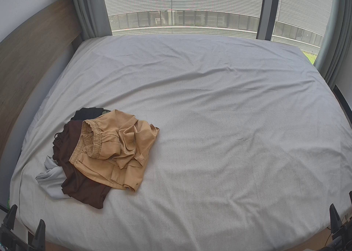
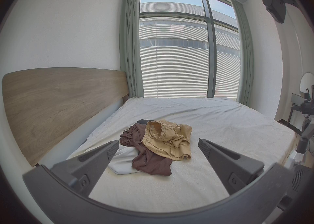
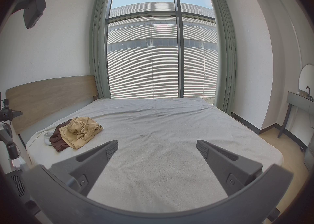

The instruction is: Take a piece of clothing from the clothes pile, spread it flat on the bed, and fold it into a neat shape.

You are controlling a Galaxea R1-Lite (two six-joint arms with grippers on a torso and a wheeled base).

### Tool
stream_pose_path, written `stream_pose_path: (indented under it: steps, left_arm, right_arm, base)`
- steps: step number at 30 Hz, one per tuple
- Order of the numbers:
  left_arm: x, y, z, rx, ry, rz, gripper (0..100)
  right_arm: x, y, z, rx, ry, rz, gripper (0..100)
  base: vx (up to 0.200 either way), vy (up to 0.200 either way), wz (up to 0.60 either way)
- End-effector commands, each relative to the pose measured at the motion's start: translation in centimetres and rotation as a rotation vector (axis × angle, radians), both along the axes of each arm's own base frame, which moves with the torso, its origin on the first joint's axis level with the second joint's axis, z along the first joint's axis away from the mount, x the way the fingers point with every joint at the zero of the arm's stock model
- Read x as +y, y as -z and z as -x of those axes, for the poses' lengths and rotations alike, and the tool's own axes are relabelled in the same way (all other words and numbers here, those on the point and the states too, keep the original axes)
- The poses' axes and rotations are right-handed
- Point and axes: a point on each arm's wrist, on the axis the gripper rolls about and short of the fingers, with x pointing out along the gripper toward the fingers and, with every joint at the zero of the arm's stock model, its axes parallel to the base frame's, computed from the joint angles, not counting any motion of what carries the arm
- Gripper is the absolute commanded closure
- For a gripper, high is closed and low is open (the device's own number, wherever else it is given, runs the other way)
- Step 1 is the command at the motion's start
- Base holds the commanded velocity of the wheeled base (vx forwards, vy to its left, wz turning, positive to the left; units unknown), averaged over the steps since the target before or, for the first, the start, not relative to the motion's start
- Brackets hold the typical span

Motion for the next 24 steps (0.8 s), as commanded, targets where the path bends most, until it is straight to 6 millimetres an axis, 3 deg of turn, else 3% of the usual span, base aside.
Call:
stream_pose_path:
  steps: [1,5,9,13,16,24]
  left_arm:
    - [0.0,0.5,0.0,0.000,0.000,-0.002,0]
    - [0.0,0.4,0.0,-0.012,0.000,0.006,0]
    - [0.0,-3.1,0.7,-0.157,-0.004,0.010,0]
    - [0.0,-3.7,-0.3,-0.067,0.019,0.015,0]
    - [0.0,-4.0,-0.9,-0.013,0.131,0.058,0]
    - [-0.2,-7.4,-2.8,0.068,0.227,0.171,0]
  right_arm:
    - [0.0,0.5,0.0,0.002,-0.001,0.000,0]
    - [0.0,0.5,0.0,0.002,0.001,0.000,0]
    - [0.0,0.5,0.0,0.002,-0.001,0.001,0]
    - [0.0,0.5,0.0,0.000,-0.001,0.001,0]
    - [0.0,0.5,0.0,0.003,-0.008,0.015,0]
    - [0.0,0.5,0.0,0.003,-0.005,0.009,0]
  base:
    - [0.000,0.000,0.00]
    - [0.000,0.000,0.00]
    - [0.000,0.000,0.00]
    - [0.000,0.000,0.00]
    - [0.000,0.000,0.00]
    - [0.000,0.000,0.00]
